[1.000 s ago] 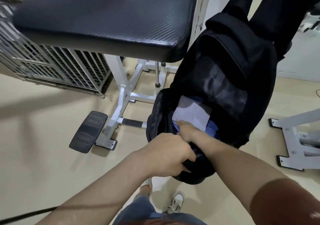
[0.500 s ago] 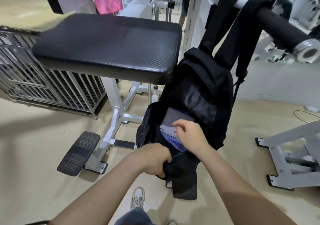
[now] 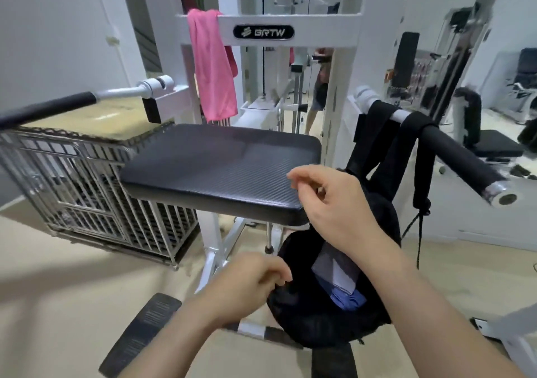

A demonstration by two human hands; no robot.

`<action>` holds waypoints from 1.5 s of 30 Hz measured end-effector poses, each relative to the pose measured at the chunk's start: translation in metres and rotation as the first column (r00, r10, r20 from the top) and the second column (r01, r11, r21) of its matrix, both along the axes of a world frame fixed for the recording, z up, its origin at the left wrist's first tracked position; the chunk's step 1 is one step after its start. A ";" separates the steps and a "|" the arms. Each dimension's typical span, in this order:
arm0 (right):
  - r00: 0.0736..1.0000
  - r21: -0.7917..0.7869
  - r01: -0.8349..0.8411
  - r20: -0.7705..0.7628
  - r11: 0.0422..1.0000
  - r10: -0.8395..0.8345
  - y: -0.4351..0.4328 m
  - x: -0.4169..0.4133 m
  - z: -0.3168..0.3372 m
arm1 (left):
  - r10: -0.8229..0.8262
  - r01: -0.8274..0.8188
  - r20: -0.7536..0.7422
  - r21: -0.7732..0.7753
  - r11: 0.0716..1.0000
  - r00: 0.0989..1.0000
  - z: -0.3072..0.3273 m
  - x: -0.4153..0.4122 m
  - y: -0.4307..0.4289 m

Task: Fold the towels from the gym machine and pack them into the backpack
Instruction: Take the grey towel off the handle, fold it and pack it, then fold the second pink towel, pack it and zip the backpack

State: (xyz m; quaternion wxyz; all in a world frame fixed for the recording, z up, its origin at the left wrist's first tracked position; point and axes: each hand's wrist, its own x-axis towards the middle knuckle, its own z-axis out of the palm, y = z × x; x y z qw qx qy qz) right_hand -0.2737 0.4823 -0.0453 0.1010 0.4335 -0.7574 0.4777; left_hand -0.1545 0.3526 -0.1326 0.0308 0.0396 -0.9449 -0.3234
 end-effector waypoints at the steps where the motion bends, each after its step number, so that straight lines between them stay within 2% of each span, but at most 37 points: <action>1: 1.000 0.017 -0.011 -0.012 1.000 0.011 -0.013 -0.004 0.008 | 0.071 -0.064 -0.136 0.052 0.997 0.988 0.018 -0.001 -0.013; 3: 0.999 0.075 -0.027 -0.038 0.997 0.030 -0.042 -0.016 0.024 | 0.217 -0.167 -0.389 0.158 0.973 0.895 0.053 -0.003 -0.041; 5: 0.997 0.153 -0.037 -0.060 0.988 0.047 -0.074 -0.030 0.039 | 0.351 -0.247 -0.524 0.261 0.933 0.776 0.075 -0.013 -0.079; 8: 0.996 0.248 -0.071 -0.034 0.966 0.082 -0.127 -0.053 0.063 | 0.527 -0.350 -0.548 0.399 0.847 0.650 0.094 -0.038 -0.144; 11: 0.991 0.275 -0.123 0.087 0.954 0.103 -0.185 -0.082 0.078 | 0.612 -0.431 -0.519 0.436 0.790 0.596 0.107 -0.070 -0.209; 13: 0.971 0.232 -0.149 0.220 0.961 0.097 -0.226 -0.103 0.084 | 0.616 -0.466 -0.499 0.403 0.788 0.609 0.114 -0.095 -0.249; 15: 0.945 0.214 -0.149 0.317 0.966 0.075 -0.268 -0.126 0.083 | 0.579 -0.524 -0.485 0.260 0.811 0.655 0.118 -0.121 -0.285; 18: 0.961 0.297 -0.104 0.275 0.949 0.020 -0.327 -0.158 0.070 | 0.469 -0.502 -0.418 0.035 0.864 0.778 0.112 -0.164 -0.332; 20: 0.962 0.334 -0.054 0.270 0.941 -0.040 -0.363 -0.179 0.056 | 0.394 -0.431 -0.333 -0.044 0.901 0.857 0.098 -0.193 -0.360; 23: 0.924 0.294 0.031 0.355 0.955 -0.140 -0.408 -0.213 0.038 | 0.348 -0.382 -0.244 -0.105 0.918 0.905 0.082 -0.231 -0.393; 25: 0.865 0.224 0.060 0.475 0.973 -0.163 -0.428 -0.231 0.034 | 0.384 -0.401 -0.220 -0.038 0.915 0.897 0.078 -0.253 -0.408; 26: 0.842 0.207 0.085 0.508 0.975 -0.181 -0.436 -0.240 0.034 | 0.428 -0.425 -0.206 0.059 0.903 0.880 0.079 -0.266 -0.414; 28: 0.838 0.183 0.151 0.498 0.971 -0.224 -0.453 -0.262 0.034 | 0.509 -0.459 -0.133 0.284 0.842 0.851 0.079 -0.290 -0.427; 29: 0.842 0.156 0.171 0.490 0.973 -0.227 -0.461 -0.275 0.034 | 0.517 -0.449 -0.128 0.350 0.822 0.847 0.077 -0.300 -0.432; 31: 0.815 0.113 0.163 0.544 0.980 -0.198 -0.473 -0.296 0.036 | 0.468 -0.400 -0.166 0.324 0.857 0.868 0.072 -0.311 -0.439; 34: 0.789 0.047 0.106 0.604 0.993 -0.113 -0.487 -0.298 0.038 | 0.385 -0.389 -0.258 0.036 0.921 0.886 0.066 -0.315 -0.443; 36: 0.763 -0.049 0.059 0.647 0.997 -0.013 -0.487 -0.282 0.036 | 0.385 -0.441 -0.372 -0.076 0.894 0.845 0.066 -0.308 -0.441; 39: 0.693 -0.171 0.003 0.710 0.985 0.121 -0.469 -0.257 0.032 | 0.305 -0.409 -0.600 -0.041 0.912 0.740 0.070 -0.293 -0.437; 41: 0.685 -0.139 0.016 0.723 0.990 0.090 -0.448 -0.245 0.026 | 0.222 -0.339 -0.681 -0.041 0.940 0.698 0.078 -0.275 -0.427; 43: 0.733 -0.024 0.051 0.680 0.998 -0.021 -0.428 -0.233 0.022 | 0.144 -0.288 -0.735 -0.073 0.955 0.663 0.087 -0.255 -0.411; 45: 0.806 0.128 0.080 0.575 0.989 -0.140 -0.409 -0.220 0.021 | 0.135 -0.231 -0.732 -0.032 0.972 0.668 0.097 -0.234 -0.391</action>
